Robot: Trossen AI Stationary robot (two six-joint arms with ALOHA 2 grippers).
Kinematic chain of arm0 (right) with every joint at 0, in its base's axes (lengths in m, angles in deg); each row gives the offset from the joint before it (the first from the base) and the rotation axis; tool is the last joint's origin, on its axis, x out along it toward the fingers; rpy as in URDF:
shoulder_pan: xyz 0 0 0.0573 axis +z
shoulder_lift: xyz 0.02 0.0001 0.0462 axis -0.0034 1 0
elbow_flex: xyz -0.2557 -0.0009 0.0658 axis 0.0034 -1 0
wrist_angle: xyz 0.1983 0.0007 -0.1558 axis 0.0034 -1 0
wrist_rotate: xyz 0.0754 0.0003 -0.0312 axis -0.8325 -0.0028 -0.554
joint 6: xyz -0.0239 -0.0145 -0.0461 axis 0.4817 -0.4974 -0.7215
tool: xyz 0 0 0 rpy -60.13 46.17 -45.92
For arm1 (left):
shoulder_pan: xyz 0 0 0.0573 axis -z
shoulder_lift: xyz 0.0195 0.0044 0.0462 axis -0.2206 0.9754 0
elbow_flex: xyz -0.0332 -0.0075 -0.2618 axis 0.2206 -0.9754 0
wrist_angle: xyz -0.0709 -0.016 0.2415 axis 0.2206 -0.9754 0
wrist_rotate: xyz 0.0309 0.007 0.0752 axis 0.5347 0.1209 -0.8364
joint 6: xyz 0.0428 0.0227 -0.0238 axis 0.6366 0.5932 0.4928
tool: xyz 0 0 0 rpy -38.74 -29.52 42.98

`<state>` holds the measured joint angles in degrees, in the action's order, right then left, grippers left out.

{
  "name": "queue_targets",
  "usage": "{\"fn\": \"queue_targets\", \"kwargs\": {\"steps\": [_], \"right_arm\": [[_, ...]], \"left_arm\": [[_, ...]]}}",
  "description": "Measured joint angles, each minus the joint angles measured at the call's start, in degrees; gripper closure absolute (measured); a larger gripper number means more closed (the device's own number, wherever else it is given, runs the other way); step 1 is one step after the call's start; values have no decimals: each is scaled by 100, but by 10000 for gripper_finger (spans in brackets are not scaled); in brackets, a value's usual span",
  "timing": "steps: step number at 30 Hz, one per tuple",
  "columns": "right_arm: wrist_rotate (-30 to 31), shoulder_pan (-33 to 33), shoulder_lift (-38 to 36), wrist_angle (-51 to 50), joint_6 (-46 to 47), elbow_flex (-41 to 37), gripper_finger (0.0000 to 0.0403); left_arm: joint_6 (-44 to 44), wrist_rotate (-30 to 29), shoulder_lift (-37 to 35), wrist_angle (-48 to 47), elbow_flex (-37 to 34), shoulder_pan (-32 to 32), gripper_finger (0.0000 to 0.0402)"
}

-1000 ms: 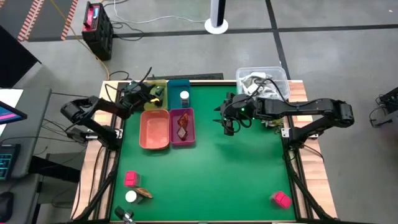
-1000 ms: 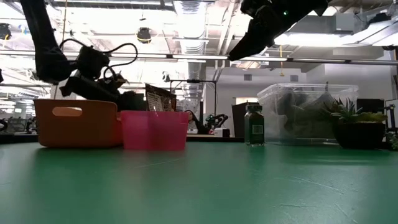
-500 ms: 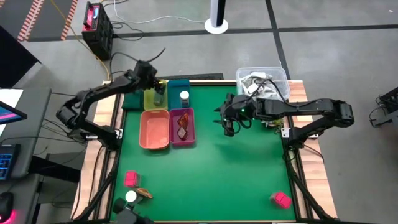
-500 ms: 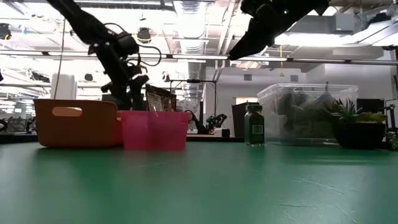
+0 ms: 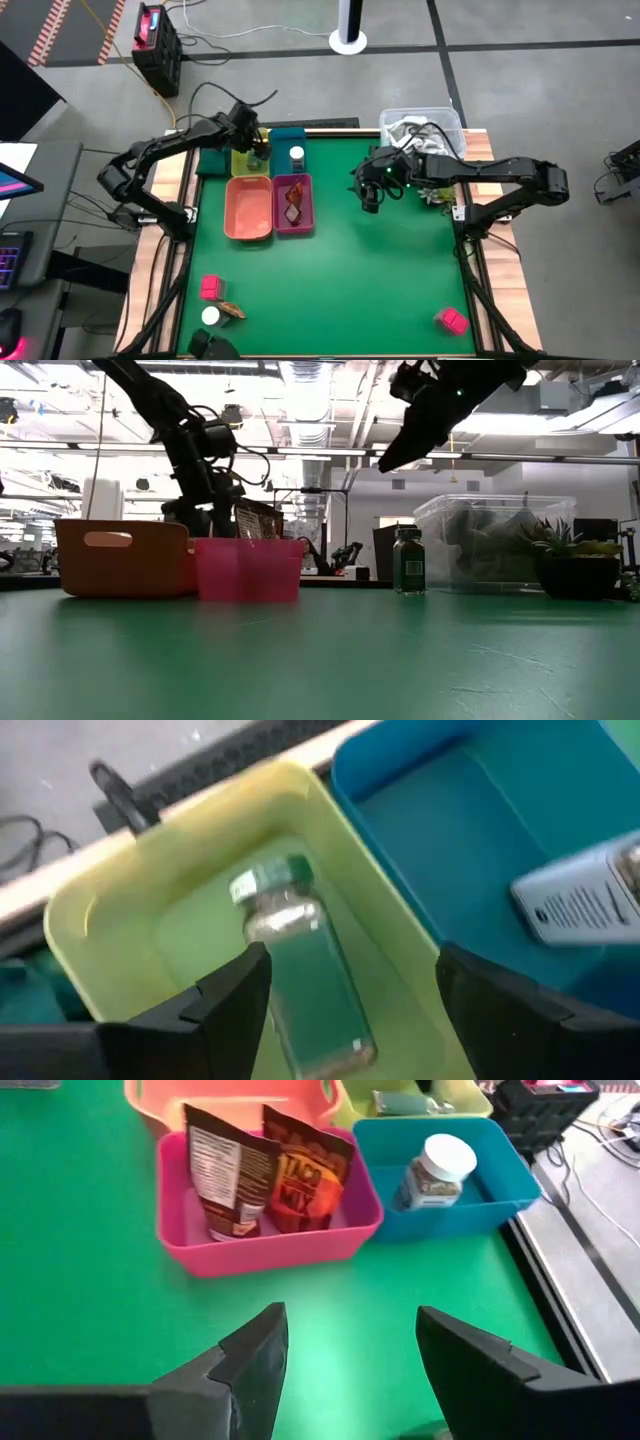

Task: Sort spices by type
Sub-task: Put the left green seasoning bottle into the yellow bin

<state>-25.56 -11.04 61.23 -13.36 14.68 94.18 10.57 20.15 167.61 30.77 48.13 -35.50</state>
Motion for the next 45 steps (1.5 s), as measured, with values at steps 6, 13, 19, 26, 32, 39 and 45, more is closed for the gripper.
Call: {"fn": "queue_targets", "kwargs": {"steps": [6, 13, 19, 26, 32, 39, 45], "right_arm": [[-2, 325, 0, 6, 54, 0, 154], [10, 406, 0, 45, 70, 0, 154], [26, 408, 52, 61, 80, 2, 154], [31, 384, 50, 59, 8, -28, 154], [31, 345, 50, 204, -93, -28, 154], [31, 324, 48, 212, -93, -29, 154], [31, 325, 48, 202, -90, -31, 154]], "left_arm": [[-10, -342, 290, 222, 71, -128, 121], [-13, -349, 766, 318, 332, -215, 121], [96, -364, 1292, 278, 644, -210, 121], [385, -610, 1551, 76, 744, -208, 121], [456, -677, 1542, 7, 743, -208, 126], [678, -690, 1542, -106, 695, -158, 165], [678, -690, 1537, -295, 695, -158, 192]]}}
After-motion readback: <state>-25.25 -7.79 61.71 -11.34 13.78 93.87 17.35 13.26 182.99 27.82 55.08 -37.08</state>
